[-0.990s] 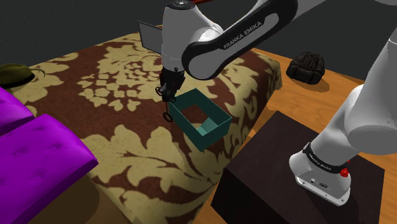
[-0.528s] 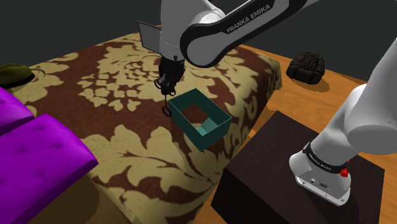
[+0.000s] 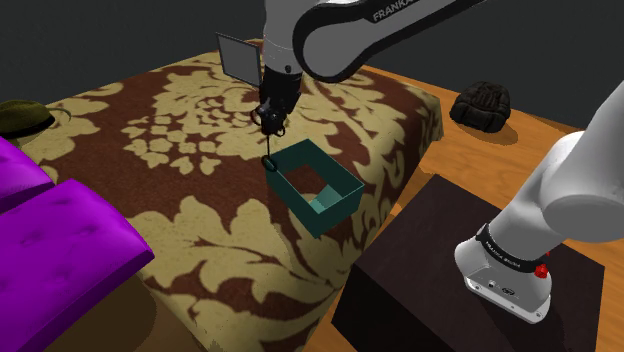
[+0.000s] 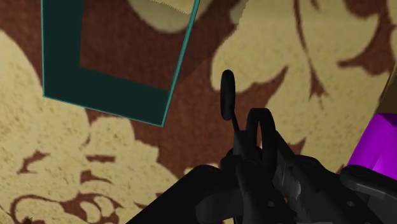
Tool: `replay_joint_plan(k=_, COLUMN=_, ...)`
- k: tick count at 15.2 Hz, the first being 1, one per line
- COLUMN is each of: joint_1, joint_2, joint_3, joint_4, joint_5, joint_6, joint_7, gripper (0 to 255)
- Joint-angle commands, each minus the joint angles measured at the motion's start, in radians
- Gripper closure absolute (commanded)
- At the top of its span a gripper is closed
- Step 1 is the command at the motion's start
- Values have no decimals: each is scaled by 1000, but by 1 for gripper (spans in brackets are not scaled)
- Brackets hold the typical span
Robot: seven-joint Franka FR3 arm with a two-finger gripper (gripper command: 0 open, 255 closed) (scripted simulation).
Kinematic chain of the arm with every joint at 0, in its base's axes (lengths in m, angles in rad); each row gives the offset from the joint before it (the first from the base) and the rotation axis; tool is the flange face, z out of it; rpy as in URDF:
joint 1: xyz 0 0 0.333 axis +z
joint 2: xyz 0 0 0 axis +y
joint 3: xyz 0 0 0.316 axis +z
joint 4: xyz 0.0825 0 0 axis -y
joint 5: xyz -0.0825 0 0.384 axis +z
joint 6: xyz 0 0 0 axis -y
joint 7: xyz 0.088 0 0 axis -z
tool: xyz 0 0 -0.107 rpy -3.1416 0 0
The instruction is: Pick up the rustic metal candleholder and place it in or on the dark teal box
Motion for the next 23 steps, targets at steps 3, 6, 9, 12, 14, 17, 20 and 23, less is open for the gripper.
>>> replay_joint_plan(k=3, joint_1=-44, joint_2=-92, joint_3=-40, joint_4=-79, joint_5=61, joint_6=-2, joint_7=-119, gripper=255)
replay_joint_plan(k=6, joint_1=-73, joint_2=-154, joint_3=-79, joint_4=-131, joint_5=98, joint_6=-7, joint_7=-208, gripper=255)
replay_joint_plan(k=9, joint_1=-98, joint_2=-209, joint_3=-123, joint_4=-173, joint_5=126, joint_6=-18, joint_7=-295, gripper=255)
replay_joint_plan(k=12, joint_1=-116, joint_2=-243, joint_3=-158, joint_4=-197, joint_5=140, joint_6=-29, joint_7=-356, gripper=255)
replay_joint_plan(k=14, joint_1=-115, joint_2=-233, joint_3=-157, joint_4=-214, joint_5=139, joint_6=-1, joint_7=-355, gripper=255)
replay_joint_plan(k=17, joint_1=-116, joint_2=-216, joint_3=-156, joint_4=-239, joint_5=136, joint_6=40, joint_7=-352, gripper=255)
replay_joint_plan(k=20, joint_1=-116, joint_2=-197, joint_3=-154, joint_4=-262, joint_5=132, joint_6=82, joint_7=-350, gripper=255)
replay_joint_plan(k=23, joint_1=-117, joint_2=-175, joint_3=-152, joint_4=-283, joint_5=128, joint_6=124, joint_7=-346, gripper=255)
